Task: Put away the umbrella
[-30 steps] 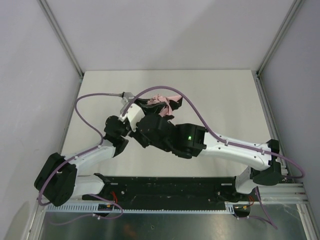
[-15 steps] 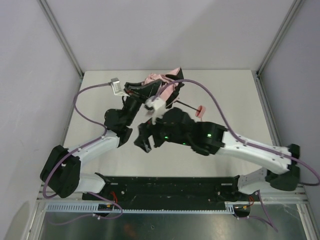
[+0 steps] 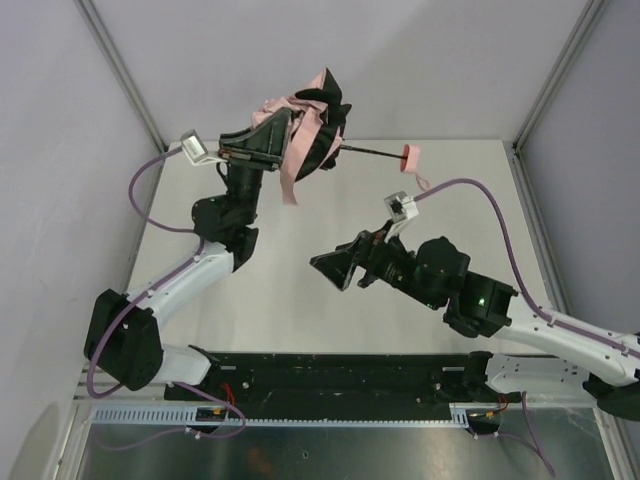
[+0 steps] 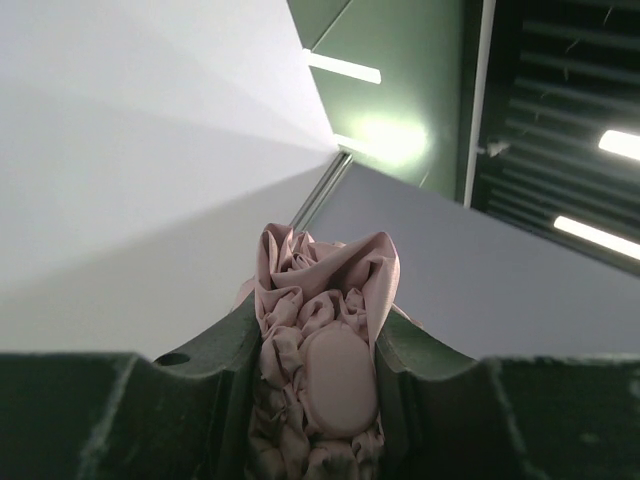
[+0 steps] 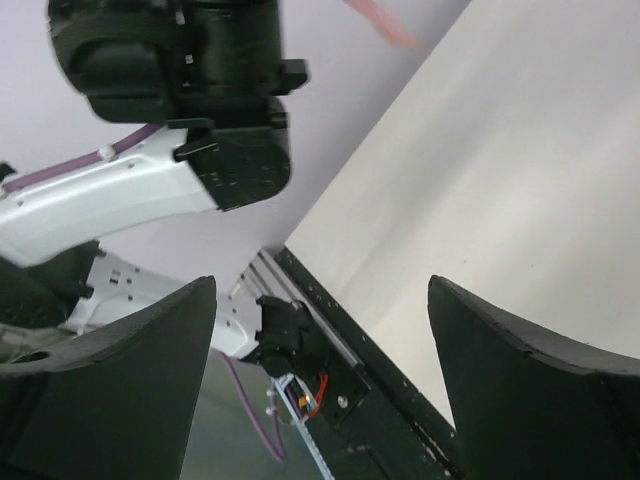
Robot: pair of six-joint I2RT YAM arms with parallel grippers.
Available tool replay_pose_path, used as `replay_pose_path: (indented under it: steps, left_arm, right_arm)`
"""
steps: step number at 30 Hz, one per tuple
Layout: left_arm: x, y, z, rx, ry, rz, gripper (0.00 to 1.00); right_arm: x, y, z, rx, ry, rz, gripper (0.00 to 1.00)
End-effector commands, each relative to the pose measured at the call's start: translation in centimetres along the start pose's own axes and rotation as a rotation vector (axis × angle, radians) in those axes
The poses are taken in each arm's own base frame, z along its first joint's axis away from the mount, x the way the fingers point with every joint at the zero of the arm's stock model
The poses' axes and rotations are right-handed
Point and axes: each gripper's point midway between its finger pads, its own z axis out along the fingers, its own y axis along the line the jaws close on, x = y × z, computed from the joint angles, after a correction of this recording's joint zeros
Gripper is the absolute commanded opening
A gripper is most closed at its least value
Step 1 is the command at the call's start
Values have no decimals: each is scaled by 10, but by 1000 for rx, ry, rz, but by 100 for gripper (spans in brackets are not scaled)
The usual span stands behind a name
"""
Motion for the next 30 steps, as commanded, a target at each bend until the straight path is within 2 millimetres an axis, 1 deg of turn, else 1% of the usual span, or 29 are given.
replay_pose_path:
  steps: [1, 2, 4, 5, 7, 8, 9, 10, 11, 12, 14, 17, 19, 21, 23, 24, 25, 26, 28, 29, 30]
  left_arm:
    - [-100, -101, 2, 360, -341, -156, 0]
    - [-102, -102, 3, 366, -343, -178, 0]
    - [-106, -103, 2, 374, -343, -208, 0]
    - [-107, -103, 1, 375, -342, -215, 0]
    - [-109, -103, -1, 377, -337, -222, 0]
    - [-110, -103, -3, 379, -336, -225, 0]
    - [-111, -104, -4, 380, -336, -223, 0]
    - [-113, -103, -4, 381, -335, -223, 0]
    - [-114, -103, -5, 382, -333, -224, 0]
    - [-115, -103, -6, 384, -331, -226, 0]
    - [-114, -101, -8, 384, -318, -240, 0]
    - [-110, -98, -11, 382, -295, -253, 0]
    - [-107, -95, -13, 376, -282, -258, 0]
    - [-104, -93, -14, 371, -269, -273, 0]
    - [-101, -91, -15, 369, -256, -277, 0]
    - [-99, -91, -16, 369, -249, -277, 0]
    - [-98, -90, -16, 368, -244, -277, 0]
    - [-96, -90, -16, 367, -239, -277, 0]
    - [-93, -87, -17, 361, -230, -286, 0]
    - [-91, -86, -17, 358, -227, -289, 0]
    - [-89, -85, -17, 357, -224, -292, 0]
  right_arm:
    - [-55, 9, -15, -114, -285, 177, 89]
    - [-62, -3, -21, -68, -325, 184, 89]
    - [-82, -43, -37, 82, -407, 184, 86]
    - [-88, -67, -44, 175, -424, 180, 79]
    - [-100, -115, -57, 356, -428, 153, 52]
    - [-101, -136, -61, 424, -412, 136, 41]
    - [-101, -155, -63, 478, -388, 115, 34]
    - [-99, -171, -62, 508, -348, 85, 25]
    - [-97, -185, -62, 529, -310, 62, 14]
    - [-98, -198, -63, 546, -283, 34, 7]
    - [-105, -216, -67, 576, -259, -48, 2]
    - [-125, -231, -73, 606, -251, -176, 0]
    - [-144, -232, -75, 617, -268, -268, 0]
    - [-161, -232, -72, 629, -280, -349, 0]
    - [-174, -230, -66, 640, -278, -398, 0]
    - [-181, -224, -61, 631, -281, -412, 0]
    - [-183, -215, -52, 605, -279, -421, 0]
    - [-184, -201, -42, 575, -280, -432, 0]
    - [-179, -165, -13, 503, -272, -455, 0]
    - [-173, -142, 5, 440, -265, -449, 0]
    - [-162, -116, 23, 361, -250, -441, 0]
